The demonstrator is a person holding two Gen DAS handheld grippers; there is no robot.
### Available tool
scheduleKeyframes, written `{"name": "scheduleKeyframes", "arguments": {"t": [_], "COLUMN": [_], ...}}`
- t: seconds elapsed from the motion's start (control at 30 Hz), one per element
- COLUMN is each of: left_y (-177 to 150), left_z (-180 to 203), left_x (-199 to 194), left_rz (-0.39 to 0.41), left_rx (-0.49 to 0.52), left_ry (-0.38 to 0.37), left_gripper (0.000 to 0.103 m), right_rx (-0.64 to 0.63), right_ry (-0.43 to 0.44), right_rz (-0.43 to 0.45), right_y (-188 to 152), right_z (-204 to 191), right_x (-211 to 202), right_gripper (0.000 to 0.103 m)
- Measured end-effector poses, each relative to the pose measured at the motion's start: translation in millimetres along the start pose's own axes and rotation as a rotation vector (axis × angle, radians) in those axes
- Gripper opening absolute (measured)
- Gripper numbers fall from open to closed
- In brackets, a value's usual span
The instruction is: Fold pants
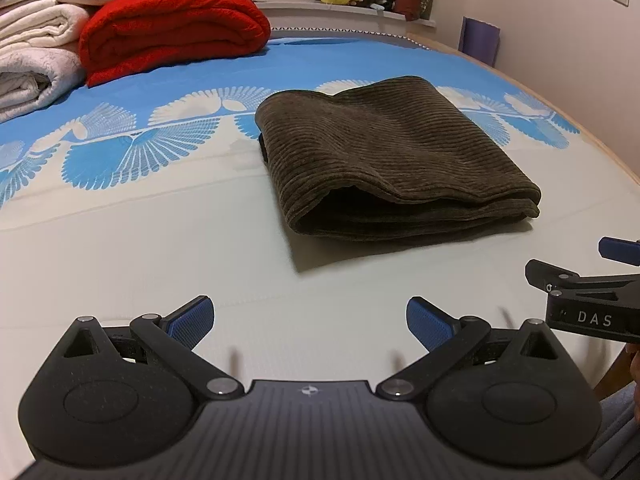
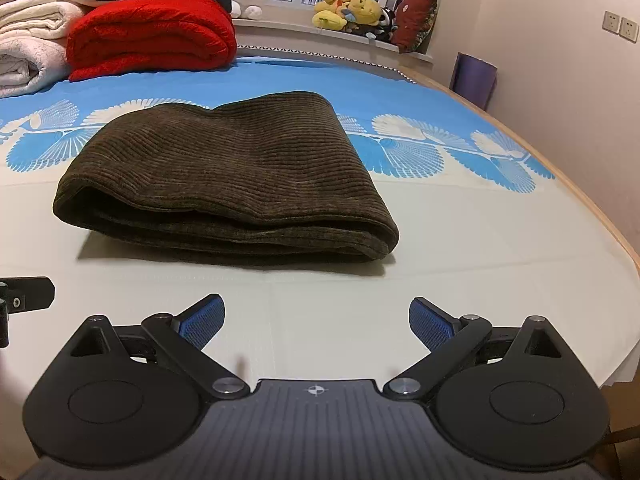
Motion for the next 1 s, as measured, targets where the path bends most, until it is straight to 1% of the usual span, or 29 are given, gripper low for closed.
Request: {"name": "scheduleKeyframes", "arguments": {"t": [1.0], "left_y": [-0.2], "left_z": [-0.9], "left_x": [2.6], "left_rz": [-0.002], "left_rx": [0.002], "left_ry": [0.018], "left_gripper": [0.103], "right_rx": [-0.027], "right_ry": [0.005], "right_rz": [-0.008], "right_y": [-1.4], "right_z": [-3.0], "right_x": [1.2], "right_gripper": [0.099]}}
Point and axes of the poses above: each gripper's, at about its wrist camera, not at the fingertips, and x roughly the way its jaws point, z to its right, y to its top, the point moved 4 cm from there along x, roughly the way its jaws point, and after that the axes turned 5 degrees about -z, right-handed, at the moved point
